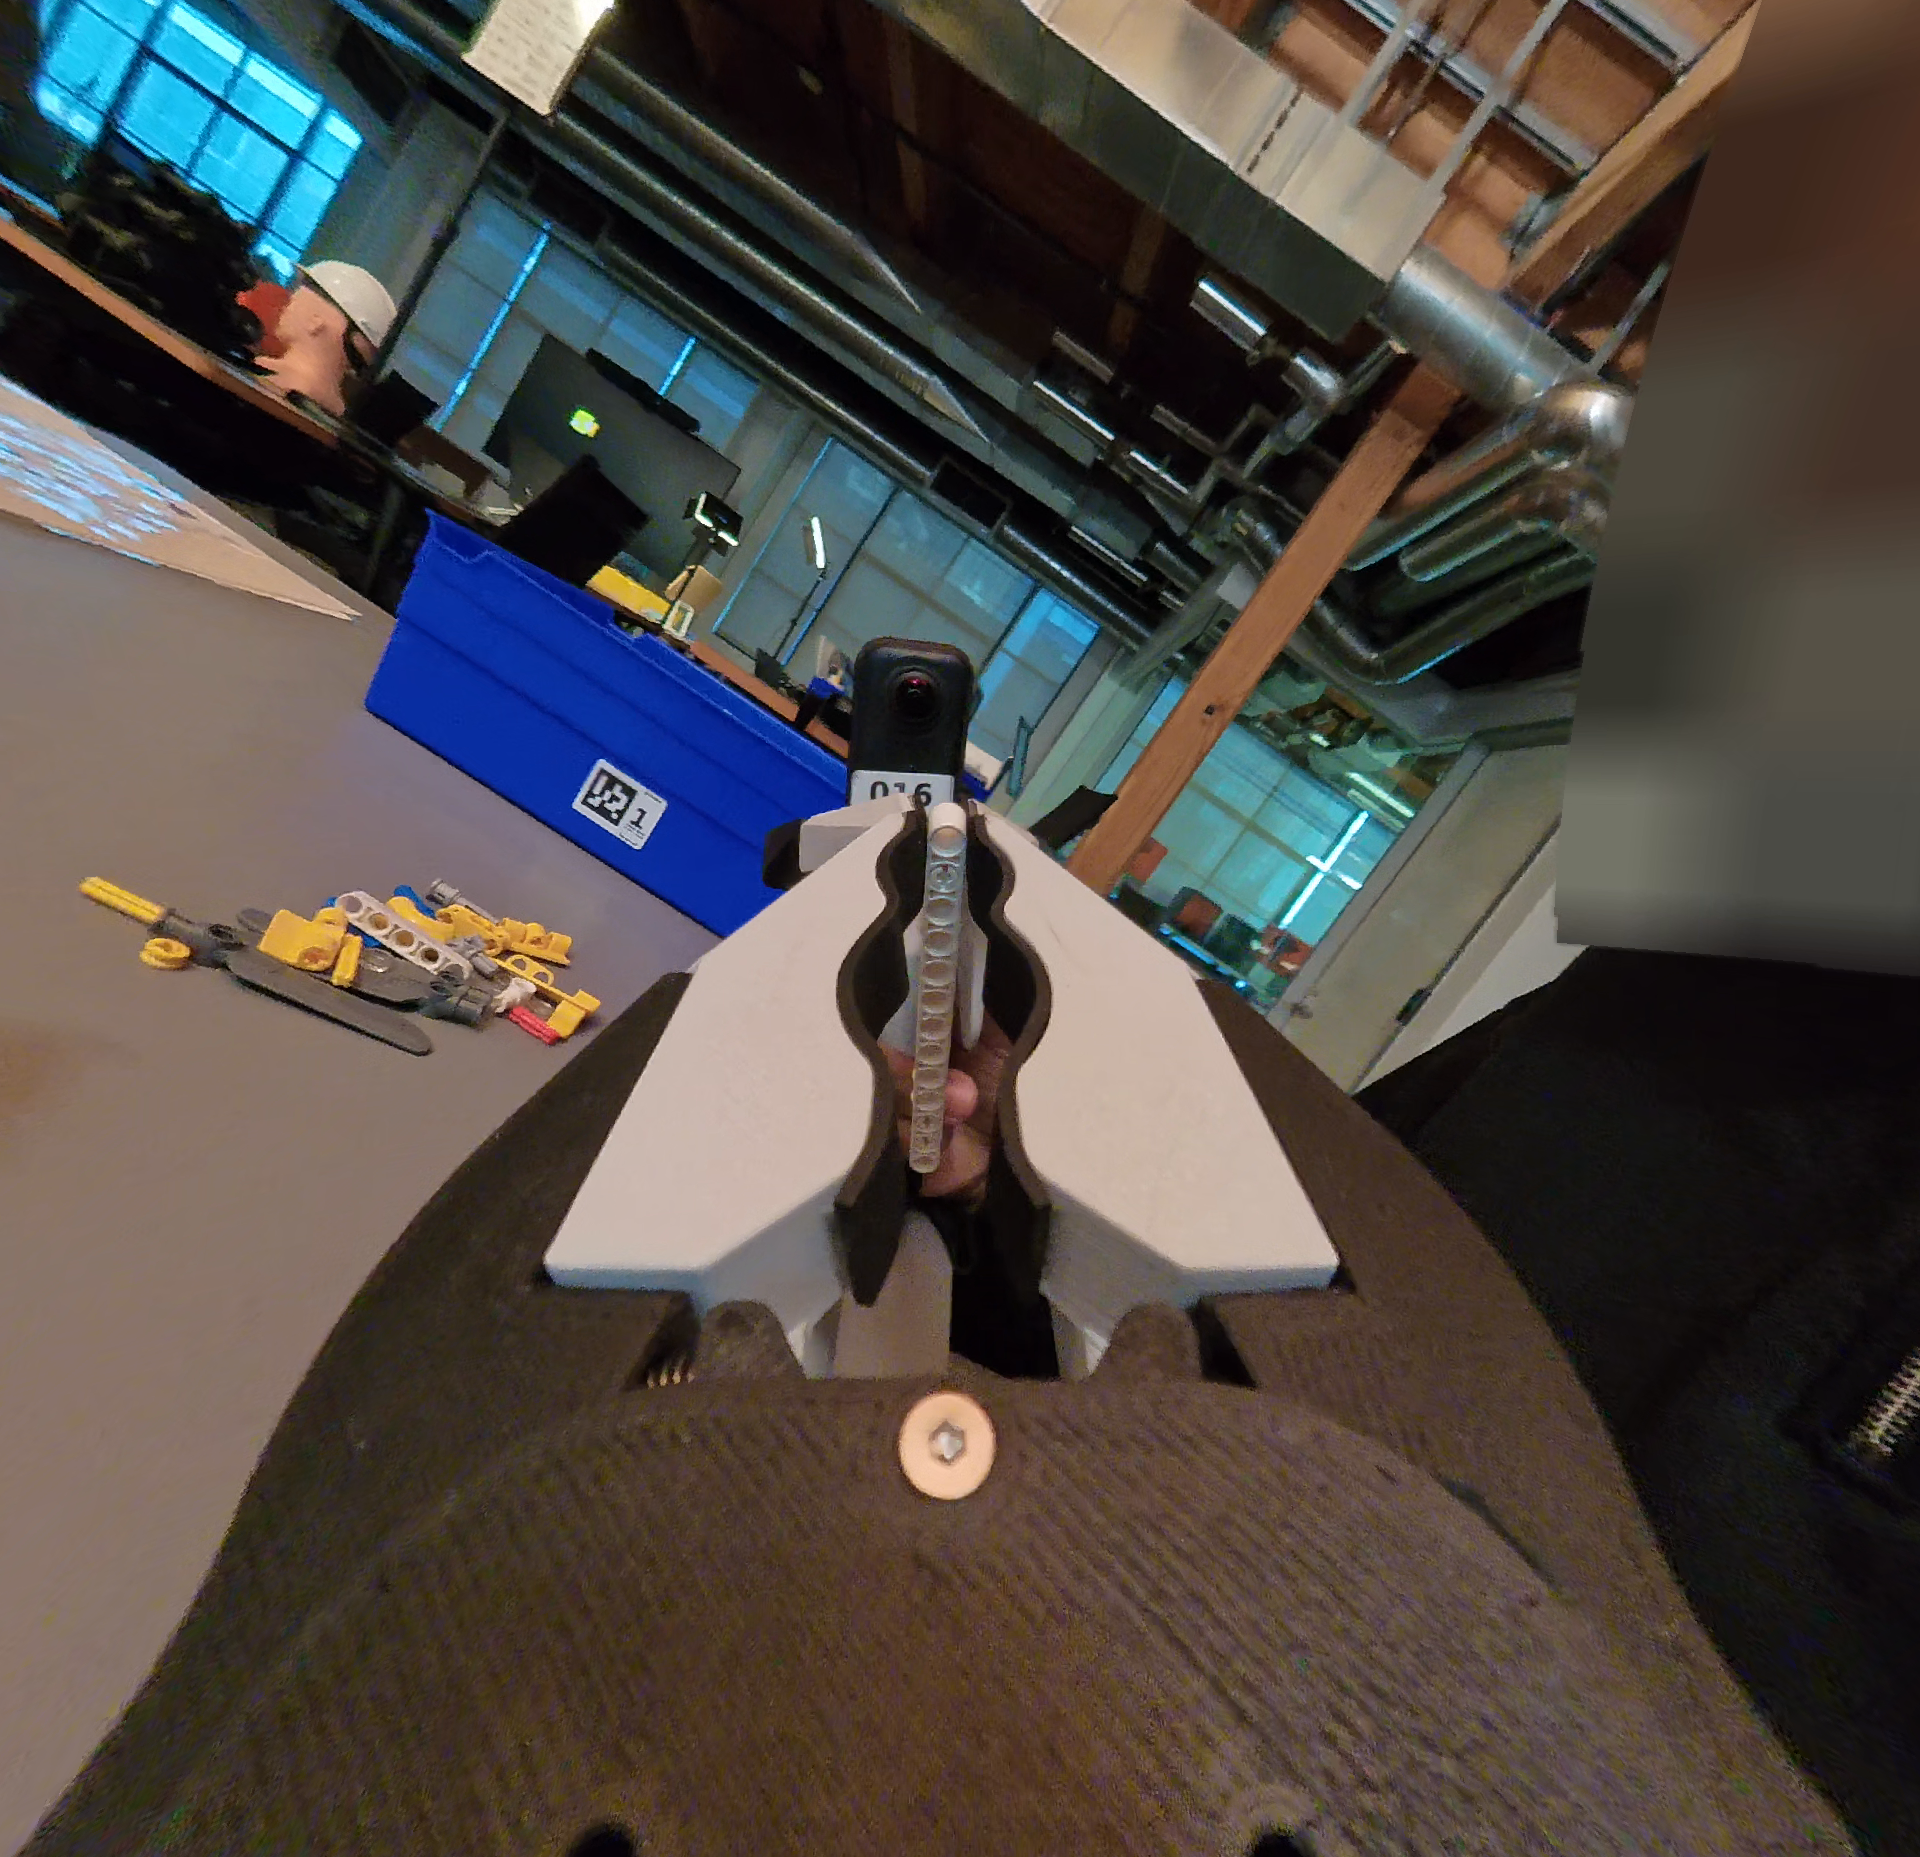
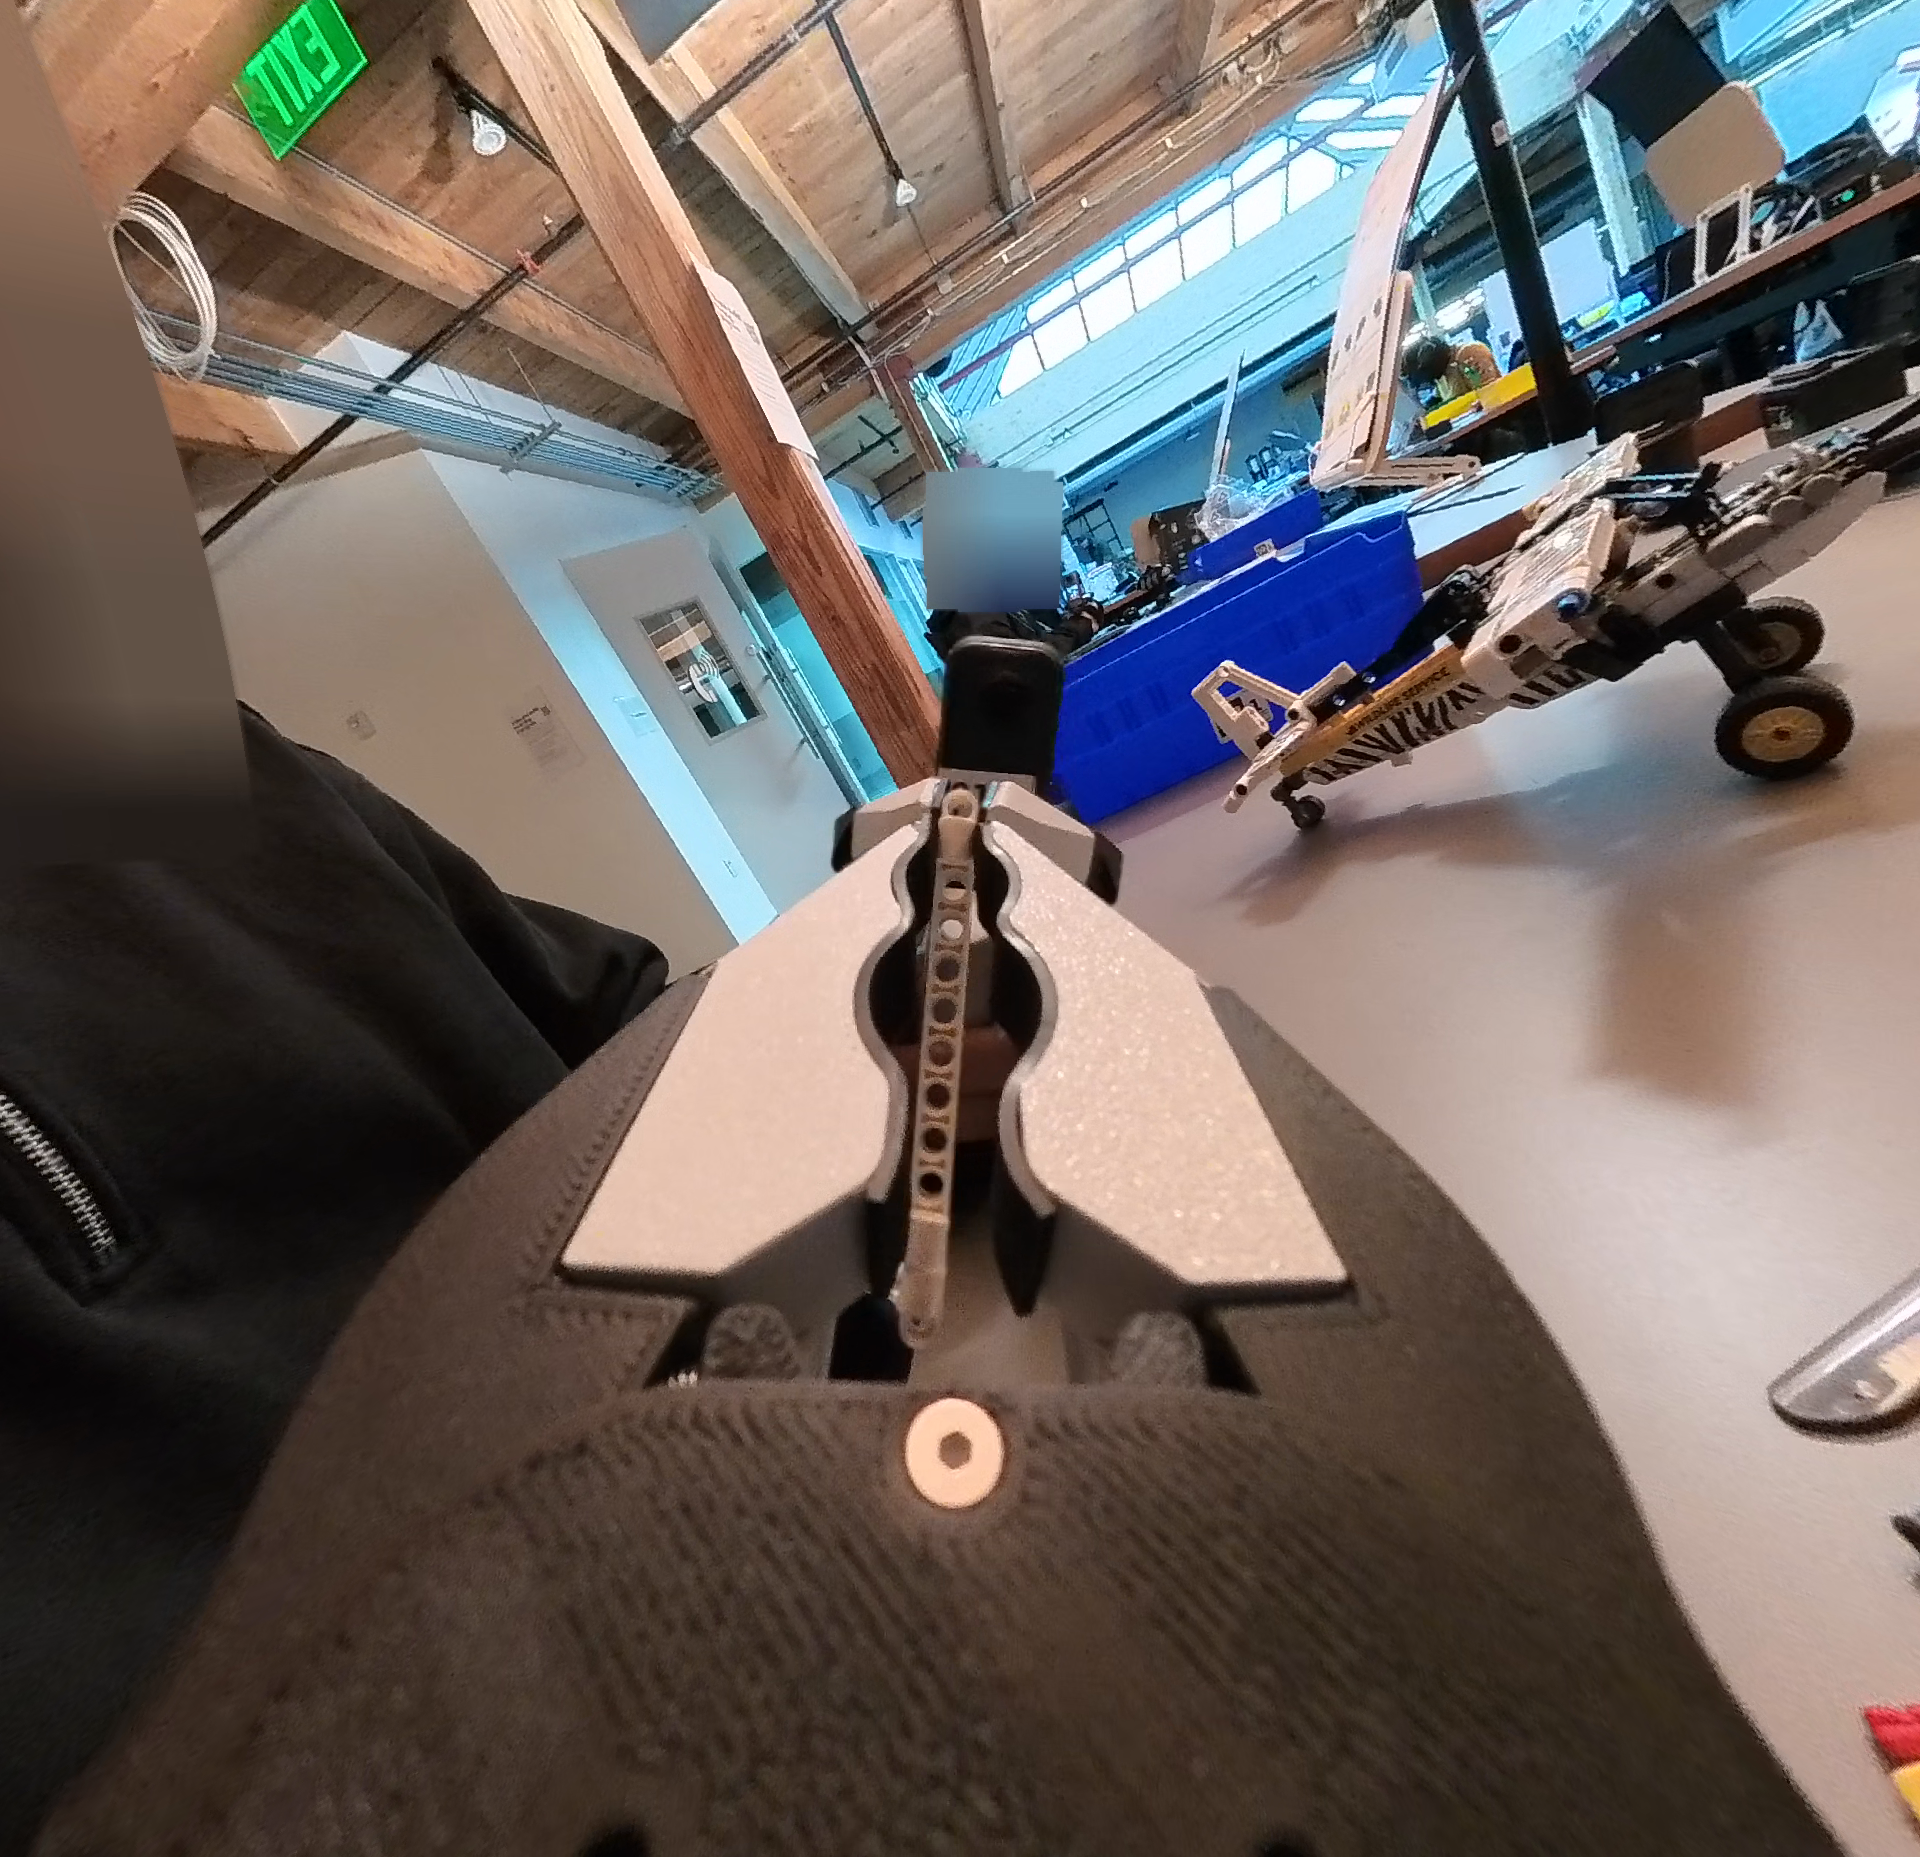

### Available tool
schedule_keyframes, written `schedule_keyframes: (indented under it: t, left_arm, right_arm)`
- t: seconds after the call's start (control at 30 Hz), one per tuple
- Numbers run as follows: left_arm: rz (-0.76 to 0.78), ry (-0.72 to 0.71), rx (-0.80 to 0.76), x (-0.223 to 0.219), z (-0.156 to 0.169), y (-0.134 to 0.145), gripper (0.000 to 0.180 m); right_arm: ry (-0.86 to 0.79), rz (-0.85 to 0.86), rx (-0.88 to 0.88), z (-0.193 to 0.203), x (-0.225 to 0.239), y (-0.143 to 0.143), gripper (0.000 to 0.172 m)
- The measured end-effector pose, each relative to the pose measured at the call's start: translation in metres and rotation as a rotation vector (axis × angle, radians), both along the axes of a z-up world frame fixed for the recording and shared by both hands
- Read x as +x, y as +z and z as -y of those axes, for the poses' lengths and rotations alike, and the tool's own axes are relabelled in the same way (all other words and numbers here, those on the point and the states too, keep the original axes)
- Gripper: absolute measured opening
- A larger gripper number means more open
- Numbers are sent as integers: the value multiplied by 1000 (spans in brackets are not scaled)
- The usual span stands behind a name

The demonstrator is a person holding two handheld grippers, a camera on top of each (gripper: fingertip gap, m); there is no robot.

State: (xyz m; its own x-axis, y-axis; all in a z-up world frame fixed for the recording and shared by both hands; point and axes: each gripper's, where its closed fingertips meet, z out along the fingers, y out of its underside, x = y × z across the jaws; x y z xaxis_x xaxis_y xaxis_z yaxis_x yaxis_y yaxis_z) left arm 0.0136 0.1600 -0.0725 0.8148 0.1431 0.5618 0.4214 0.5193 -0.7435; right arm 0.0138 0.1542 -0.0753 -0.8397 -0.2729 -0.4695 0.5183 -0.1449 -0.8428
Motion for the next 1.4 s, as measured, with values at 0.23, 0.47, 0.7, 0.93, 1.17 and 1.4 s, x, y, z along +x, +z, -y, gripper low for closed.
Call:
schedule_keyframes:
  t: [0.23, 0.47, 0.7, 0.93, 1.17, 1.4]
  left_arm:
    - [-24, 26, -14, 2, 0, 1, 2]
    - [-16, 48, 4, 0, 4, 2, 2]
    - [-35, 102, -9, -2, 3, 3, 4]
    - [23, 91, 61, -4, -1, 5, 5]
    - [11, 67, 37, -2, -5, 7, 5]
    - [74, 85, 119, -4, 15, 2, 5]
  right_arm:
    - [-17, -32, -2, 3, 2, 1, 13]
    - [-55, -68, 26, 5, 1, -1, 4]
    - [-91, -8, -33, 4, -5, 5, 4]
    - [-113, 91, -139, 1, -10, 12, 3]
    - [-210, 283, -350, -25, -37, 21, 4]
    - [-240, 236, -129, -3, -36, 4, 4]
